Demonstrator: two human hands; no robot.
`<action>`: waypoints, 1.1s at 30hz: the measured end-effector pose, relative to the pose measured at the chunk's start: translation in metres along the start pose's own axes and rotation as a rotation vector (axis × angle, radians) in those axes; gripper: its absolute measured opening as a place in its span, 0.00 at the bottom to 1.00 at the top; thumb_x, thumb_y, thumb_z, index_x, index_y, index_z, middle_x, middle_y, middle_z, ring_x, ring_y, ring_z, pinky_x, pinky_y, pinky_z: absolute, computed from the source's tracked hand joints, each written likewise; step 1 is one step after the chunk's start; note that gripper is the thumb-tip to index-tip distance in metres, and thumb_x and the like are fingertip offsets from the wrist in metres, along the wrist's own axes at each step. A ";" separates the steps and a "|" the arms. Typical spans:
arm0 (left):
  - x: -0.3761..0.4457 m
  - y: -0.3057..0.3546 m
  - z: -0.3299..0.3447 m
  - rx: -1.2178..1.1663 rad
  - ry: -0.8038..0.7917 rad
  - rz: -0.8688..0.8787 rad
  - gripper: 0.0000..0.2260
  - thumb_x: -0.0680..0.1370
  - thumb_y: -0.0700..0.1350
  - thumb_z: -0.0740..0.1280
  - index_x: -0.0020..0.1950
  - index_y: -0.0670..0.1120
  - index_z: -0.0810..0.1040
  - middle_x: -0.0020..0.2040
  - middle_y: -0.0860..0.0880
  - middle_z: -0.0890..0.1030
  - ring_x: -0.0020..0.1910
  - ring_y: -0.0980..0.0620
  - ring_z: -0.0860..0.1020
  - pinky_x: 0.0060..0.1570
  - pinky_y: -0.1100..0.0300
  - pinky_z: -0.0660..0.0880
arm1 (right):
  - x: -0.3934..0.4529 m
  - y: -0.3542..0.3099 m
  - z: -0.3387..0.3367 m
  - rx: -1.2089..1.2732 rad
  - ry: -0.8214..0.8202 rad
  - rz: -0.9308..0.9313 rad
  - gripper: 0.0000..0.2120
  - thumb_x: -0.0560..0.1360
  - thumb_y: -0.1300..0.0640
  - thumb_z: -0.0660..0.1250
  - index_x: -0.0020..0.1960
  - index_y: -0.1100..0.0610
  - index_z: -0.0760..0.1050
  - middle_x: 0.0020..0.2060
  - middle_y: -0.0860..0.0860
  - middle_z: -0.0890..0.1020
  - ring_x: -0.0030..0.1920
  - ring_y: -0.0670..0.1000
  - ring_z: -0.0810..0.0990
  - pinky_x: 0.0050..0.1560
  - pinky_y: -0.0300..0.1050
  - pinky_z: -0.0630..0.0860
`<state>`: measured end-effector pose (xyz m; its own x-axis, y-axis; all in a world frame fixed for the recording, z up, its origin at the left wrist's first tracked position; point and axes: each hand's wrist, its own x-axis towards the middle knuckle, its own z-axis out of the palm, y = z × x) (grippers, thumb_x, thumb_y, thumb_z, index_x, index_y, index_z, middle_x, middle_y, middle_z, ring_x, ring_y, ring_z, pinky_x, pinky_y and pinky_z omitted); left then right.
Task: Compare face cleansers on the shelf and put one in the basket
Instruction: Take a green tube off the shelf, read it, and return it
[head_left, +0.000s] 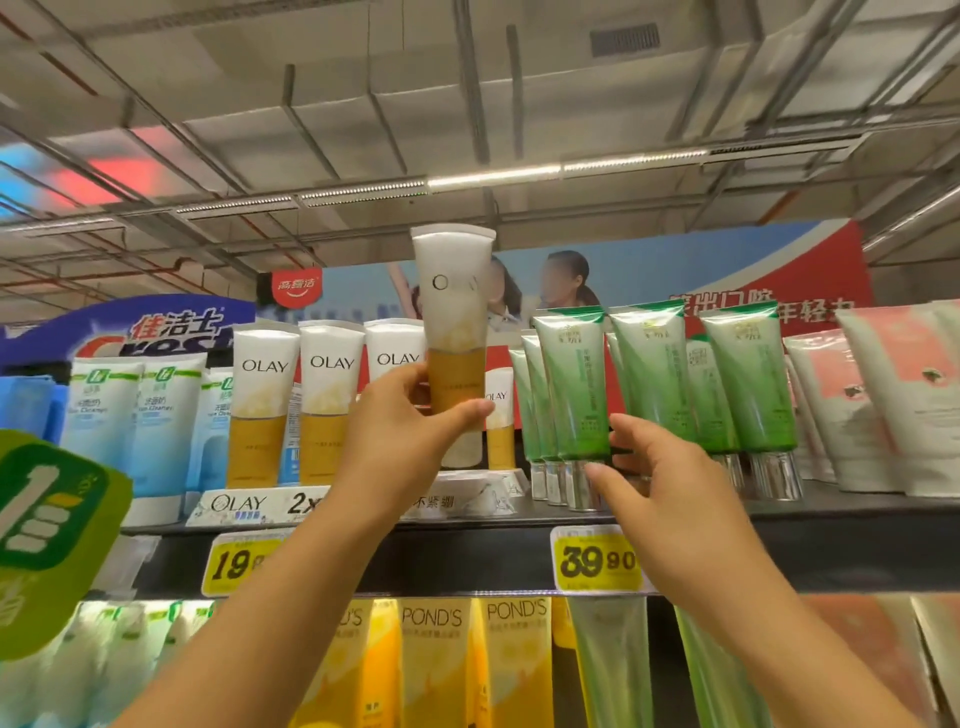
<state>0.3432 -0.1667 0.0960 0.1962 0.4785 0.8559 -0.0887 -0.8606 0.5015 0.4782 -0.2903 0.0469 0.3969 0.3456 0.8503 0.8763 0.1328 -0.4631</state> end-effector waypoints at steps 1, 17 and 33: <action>0.003 -0.002 0.004 0.007 0.009 -0.002 0.20 0.68 0.48 0.75 0.58 0.46 0.79 0.48 0.50 0.83 0.48 0.53 0.80 0.47 0.61 0.77 | 0.001 -0.001 0.002 -0.049 0.002 -0.005 0.23 0.76 0.55 0.66 0.70 0.56 0.67 0.60 0.52 0.77 0.60 0.53 0.75 0.62 0.50 0.71; 0.018 -0.027 0.023 0.296 -0.036 -0.045 0.16 0.70 0.51 0.73 0.52 0.45 0.77 0.46 0.50 0.80 0.44 0.53 0.78 0.34 0.68 0.68 | 0.025 -0.008 0.024 -0.336 -0.044 0.070 0.34 0.78 0.49 0.61 0.75 0.61 0.48 0.66 0.58 0.69 0.65 0.58 0.70 0.57 0.48 0.69; 0.004 -0.011 0.021 0.630 -0.103 -0.087 0.17 0.70 0.56 0.73 0.38 0.46 0.70 0.36 0.48 0.75 0.36 0.52 0.73 0.29 0.60 0.65 | 0.030 -0.008 0.026 -0.198 0.016 0.068 0.21 0.76 0.52 0.66 0.64 0.60 0.64 0.57 0.55 0.75 0.56 0.57 0.73 0.46 0.45 0.64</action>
<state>0.3659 -0.1590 0.0917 0.2727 0.5588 0.7832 0.5162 -0.7719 0.3710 0.4755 -0.2571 0.0695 0.4598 0.3323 0.8235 0.8833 -0.0755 -0.4627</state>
